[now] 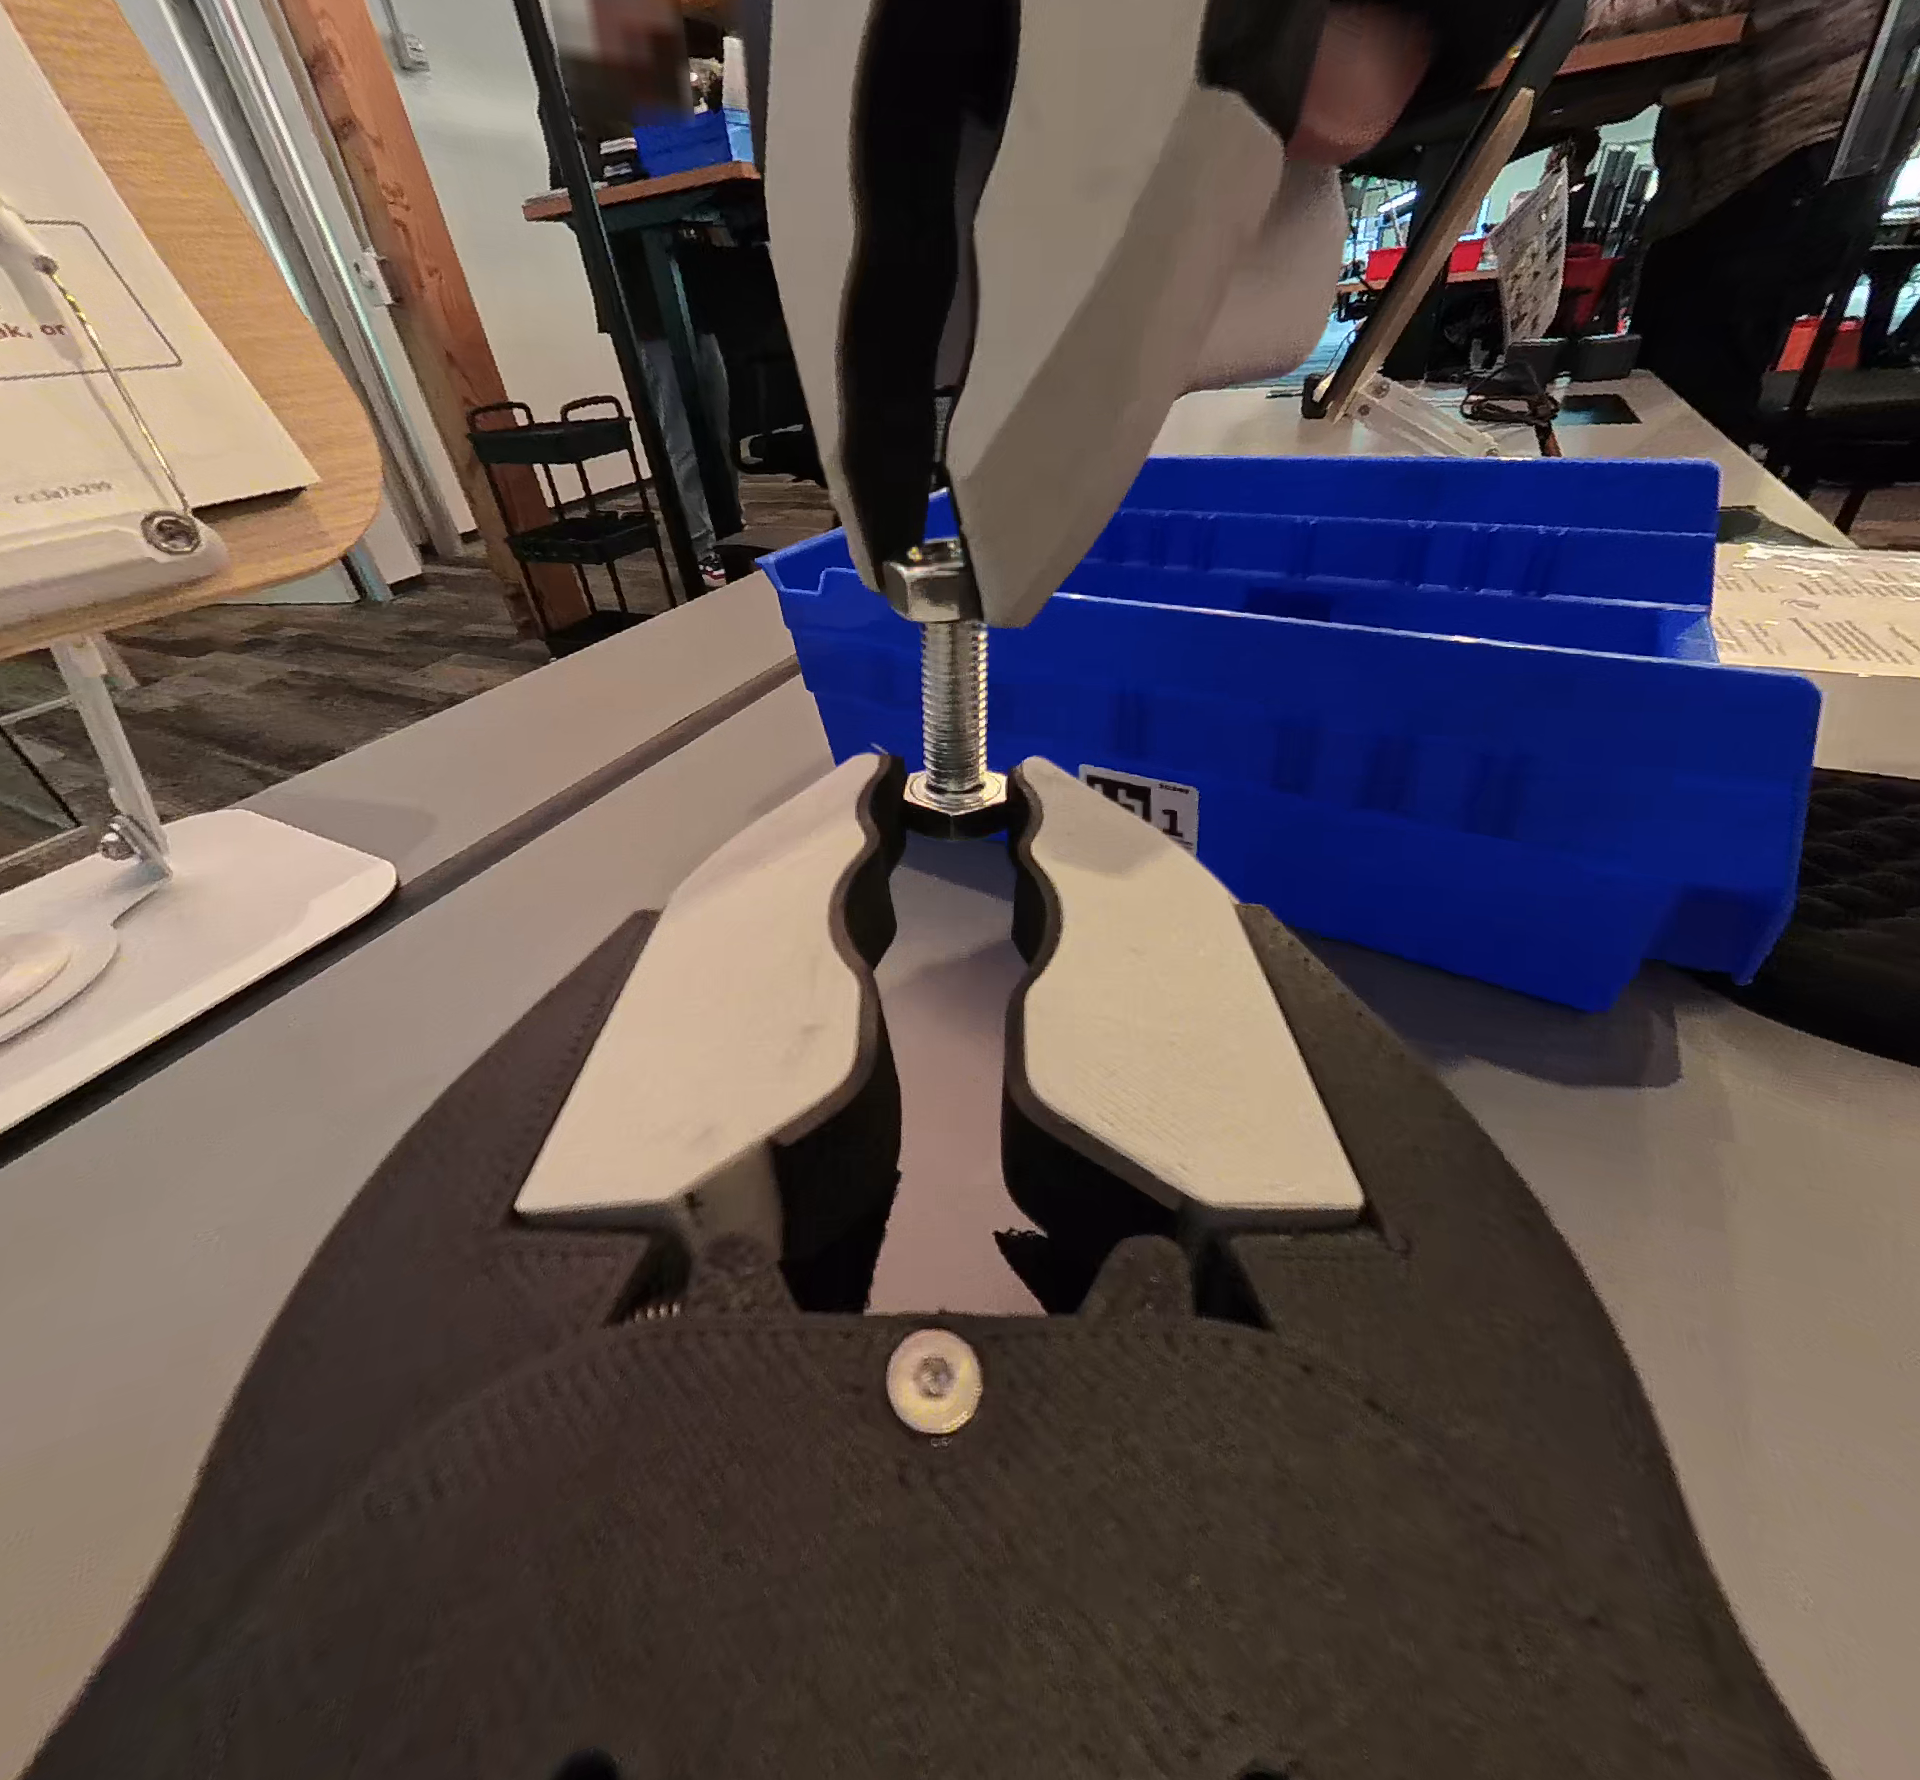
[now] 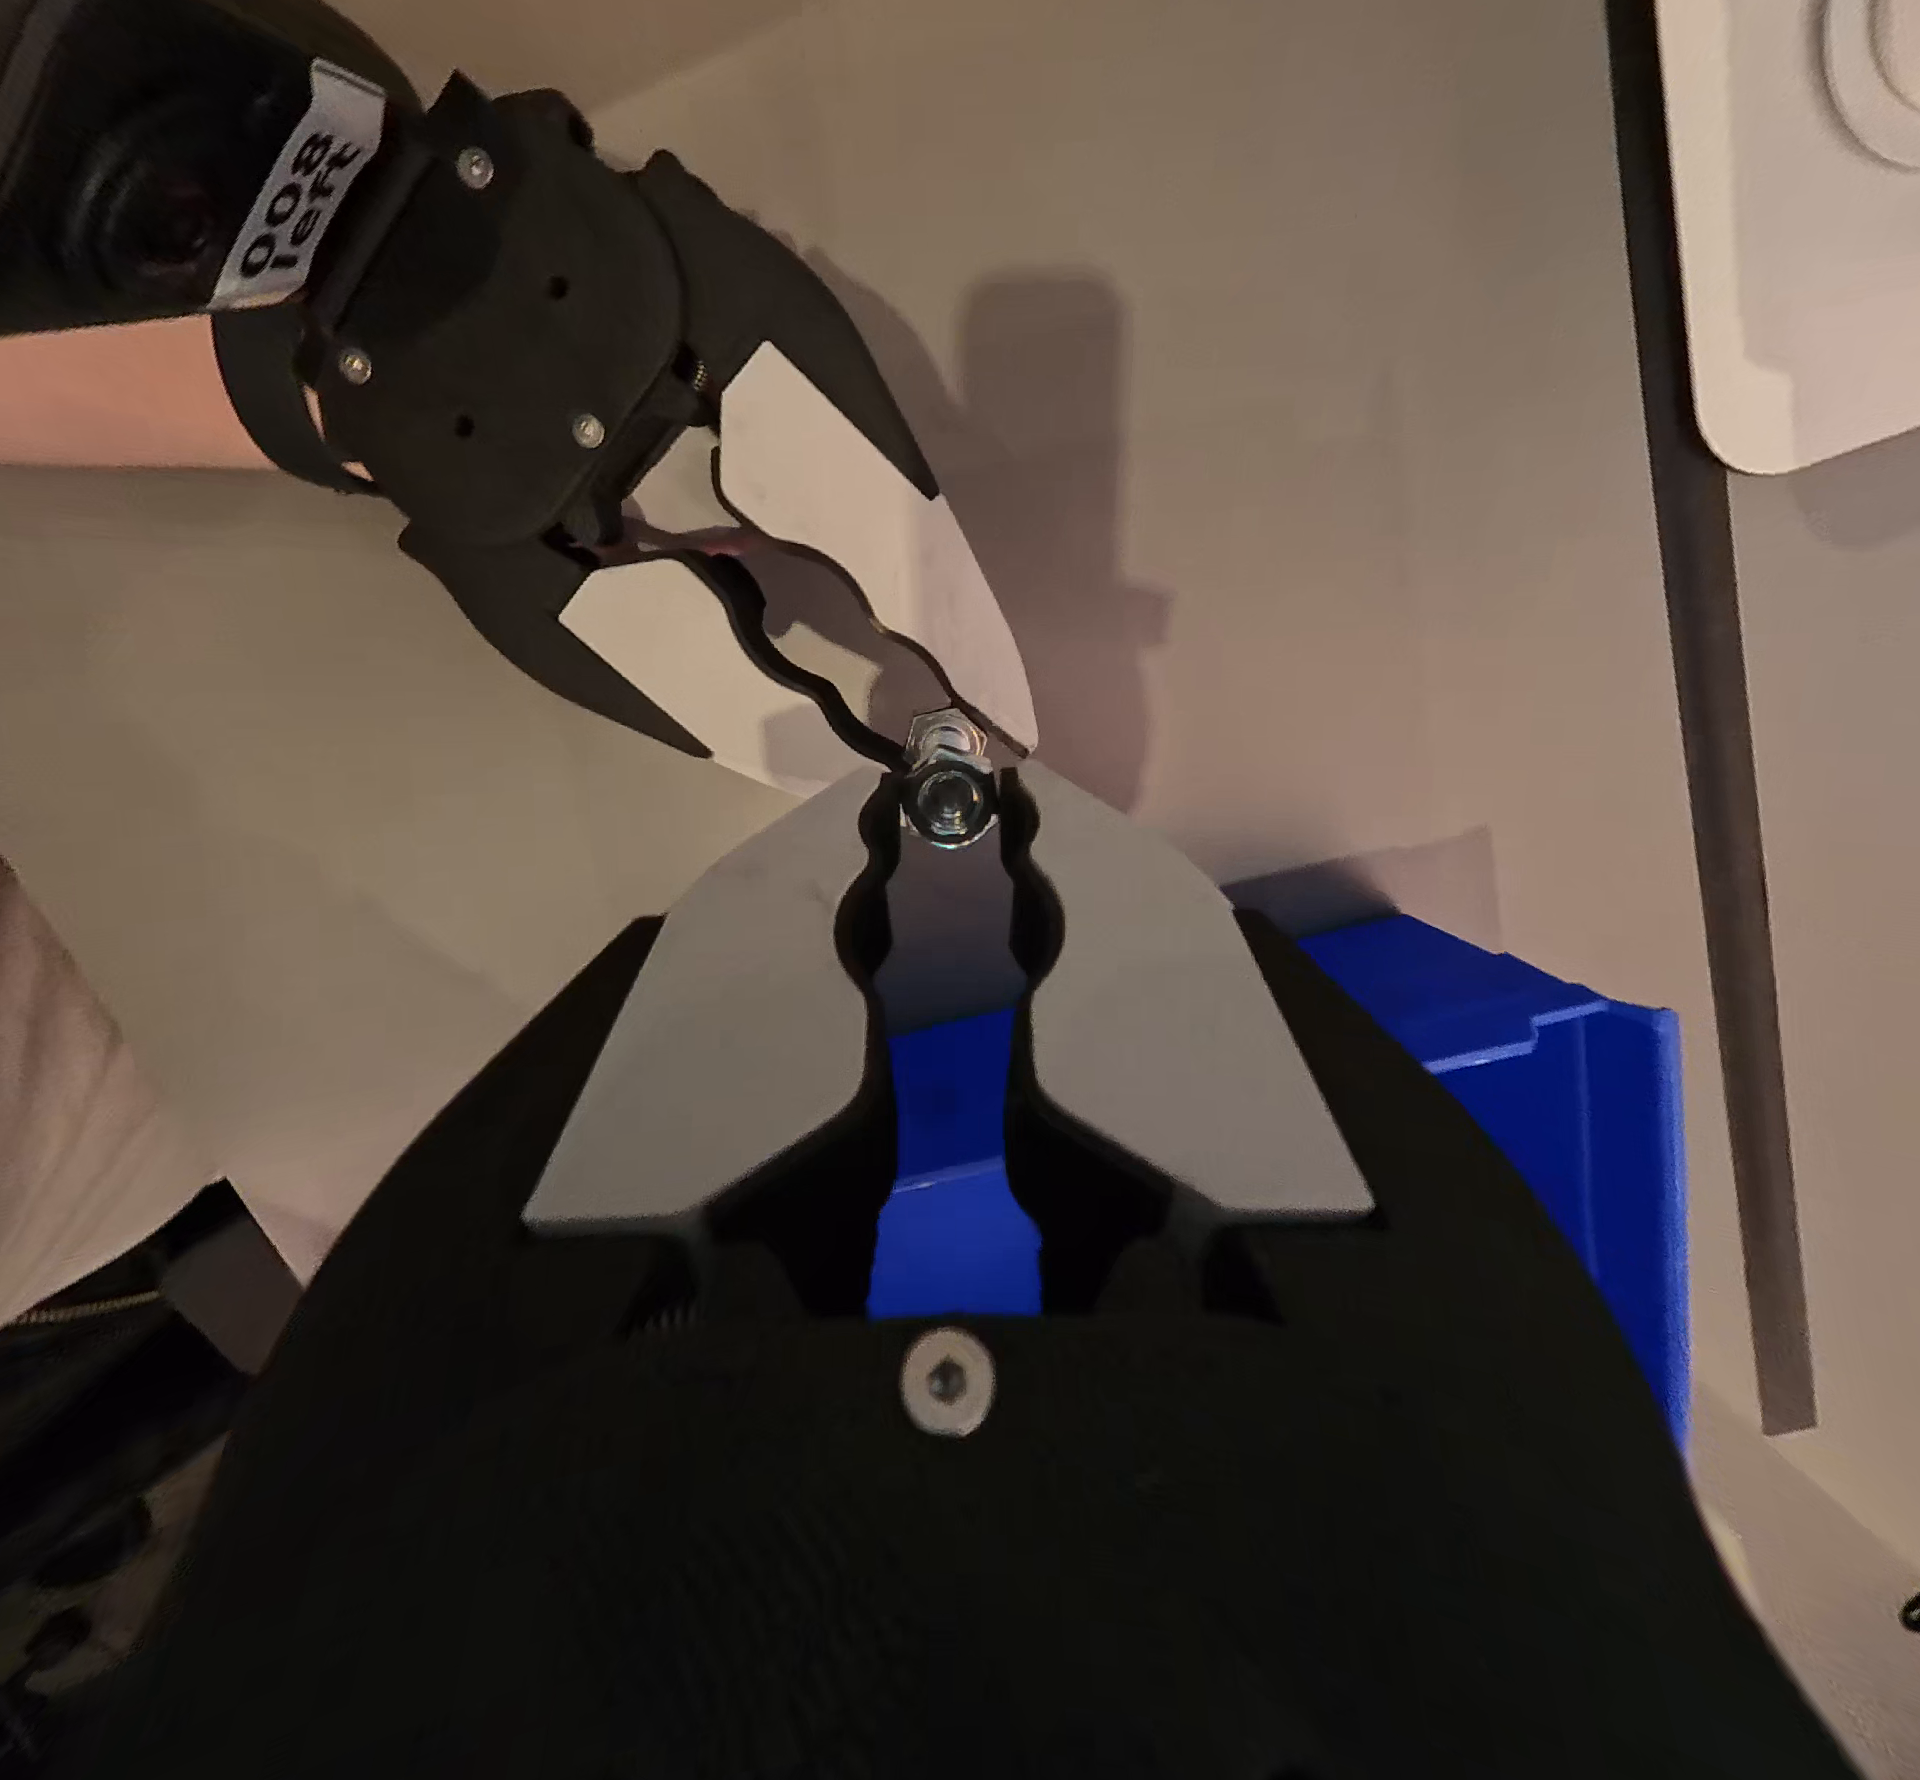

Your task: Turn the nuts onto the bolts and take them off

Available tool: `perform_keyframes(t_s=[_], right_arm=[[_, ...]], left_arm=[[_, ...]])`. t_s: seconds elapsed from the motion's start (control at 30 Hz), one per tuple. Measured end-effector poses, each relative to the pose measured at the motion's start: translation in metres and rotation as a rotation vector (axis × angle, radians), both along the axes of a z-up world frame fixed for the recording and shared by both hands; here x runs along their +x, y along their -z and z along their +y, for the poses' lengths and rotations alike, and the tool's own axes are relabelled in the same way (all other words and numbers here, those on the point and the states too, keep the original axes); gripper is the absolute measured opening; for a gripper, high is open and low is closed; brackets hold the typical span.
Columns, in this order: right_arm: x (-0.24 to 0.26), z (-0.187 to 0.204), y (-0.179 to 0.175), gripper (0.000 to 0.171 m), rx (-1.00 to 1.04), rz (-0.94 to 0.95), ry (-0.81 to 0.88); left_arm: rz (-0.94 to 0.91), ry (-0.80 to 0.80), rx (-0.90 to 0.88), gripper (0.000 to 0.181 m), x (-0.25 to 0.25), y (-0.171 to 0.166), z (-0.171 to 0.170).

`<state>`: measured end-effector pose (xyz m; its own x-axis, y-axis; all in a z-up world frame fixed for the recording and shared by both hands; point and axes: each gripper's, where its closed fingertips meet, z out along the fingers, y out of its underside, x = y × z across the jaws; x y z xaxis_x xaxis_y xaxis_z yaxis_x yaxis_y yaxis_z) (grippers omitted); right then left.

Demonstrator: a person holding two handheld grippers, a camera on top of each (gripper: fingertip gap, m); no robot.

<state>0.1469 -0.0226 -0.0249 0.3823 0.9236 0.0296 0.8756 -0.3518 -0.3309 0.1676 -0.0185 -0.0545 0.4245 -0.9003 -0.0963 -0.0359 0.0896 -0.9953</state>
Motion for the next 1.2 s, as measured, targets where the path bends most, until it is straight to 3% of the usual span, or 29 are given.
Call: perform_keyframes(t_s=[0.4, 0.63, 0.77, 0.87, 1.2], right_arm=[[0.001, -0.007, -0.001, 0.019, 0.005, 0.012, -0.073], [0.002, -0.024, -0.008, 0.019, -0.061, 0.094, -0.302], [0.009, -0.027, -0.002, 0.019, -0.052, 0.043, -0.348], [0.006, -0.023, -0.002, 0.019, -0.029, 0.052, -0.309], [0.005, -0.003, 0.003, 0.019, -0.032, 0.124, 0.084]], left_arm=[[-0.009, 0.054, -0.003, 0.018, 0.004, -0.001, -0.007], [-0.093, 0.242, -0.059, 0.018, 0.009, -0.01, -0.028], [-0.044, 0.239, -0.05, 0.018, 0.014, -0.004, -0.03], [-0.041, 0.213, -0.053, 0.018, 0.013, -0.003, -0.027], [0.031, 0.006, 0.003, 0.018, 0.004, 0.002, -0.003]])
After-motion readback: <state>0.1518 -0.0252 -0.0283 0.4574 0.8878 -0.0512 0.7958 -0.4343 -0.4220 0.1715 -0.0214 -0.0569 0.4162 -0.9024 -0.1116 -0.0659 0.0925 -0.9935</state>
